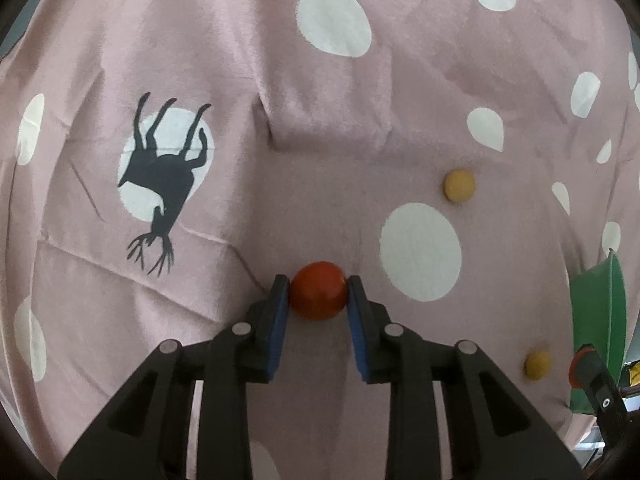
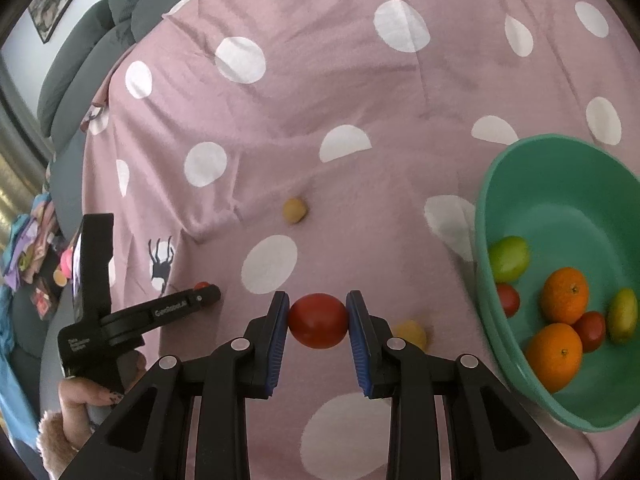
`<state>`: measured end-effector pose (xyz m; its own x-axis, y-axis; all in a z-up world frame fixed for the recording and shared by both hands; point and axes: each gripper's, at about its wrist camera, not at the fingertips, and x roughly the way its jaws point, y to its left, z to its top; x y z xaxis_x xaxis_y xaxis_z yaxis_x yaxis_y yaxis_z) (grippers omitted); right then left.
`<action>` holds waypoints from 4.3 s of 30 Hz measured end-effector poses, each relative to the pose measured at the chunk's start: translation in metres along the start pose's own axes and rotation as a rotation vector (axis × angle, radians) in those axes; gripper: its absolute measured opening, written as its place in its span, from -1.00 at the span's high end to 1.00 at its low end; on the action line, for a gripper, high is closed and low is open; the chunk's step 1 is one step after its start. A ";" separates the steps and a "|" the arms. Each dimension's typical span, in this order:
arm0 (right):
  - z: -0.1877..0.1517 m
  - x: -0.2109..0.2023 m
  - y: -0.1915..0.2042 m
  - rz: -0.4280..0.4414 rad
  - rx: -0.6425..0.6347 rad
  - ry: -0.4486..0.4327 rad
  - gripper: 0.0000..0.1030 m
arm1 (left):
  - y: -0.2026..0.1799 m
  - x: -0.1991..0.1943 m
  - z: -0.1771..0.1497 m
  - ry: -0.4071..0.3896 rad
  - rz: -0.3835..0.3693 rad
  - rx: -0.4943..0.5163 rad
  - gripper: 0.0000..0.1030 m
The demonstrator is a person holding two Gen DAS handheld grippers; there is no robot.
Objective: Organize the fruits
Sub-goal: 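Carry both held tomatoes over the green bowl, then open both grippers to drop the tomatoes into the bowl, then grasp a small yellow fruit with the right gripper while the left grasps another, then carry both small yellow fruits over the green bowl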
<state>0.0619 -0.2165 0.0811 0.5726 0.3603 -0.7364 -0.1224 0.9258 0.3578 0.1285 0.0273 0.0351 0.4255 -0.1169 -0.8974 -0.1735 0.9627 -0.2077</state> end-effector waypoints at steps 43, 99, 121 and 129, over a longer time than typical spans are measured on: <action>0.012 -0.079 -0.064 -0.040 0.051 -0.151 -0.06 | -0.106 -0.062 0.010 -0.227 -0.121 0.228 -0.25; 0.004 -0.048 -0.049 -0.072 -0.001 -0.103 0.46 | -0.110 -0.102 -0.055 -0.218 -0.195 0.229 0.50; 0.005 -0.103 -0.158 -0.224 0.262 -0.225 0.45 | -0.236 -0.089 -0.105 -0.188 -0.265 0.456 0.49; 0.003 -0.094 -0.172 -0.231 0.295 -0.188 0.45 | -0.254 -0.071 -0.108 -0.152 -0.257 0.484 0.49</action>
<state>0.0315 -0.4101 0.0907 0.6992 0.0942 -0.7087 0.2483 0.8976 0.3643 0.0464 -0.2357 0.1097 0.5296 -0.3598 -0.7681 0.3638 0.9144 -0.1775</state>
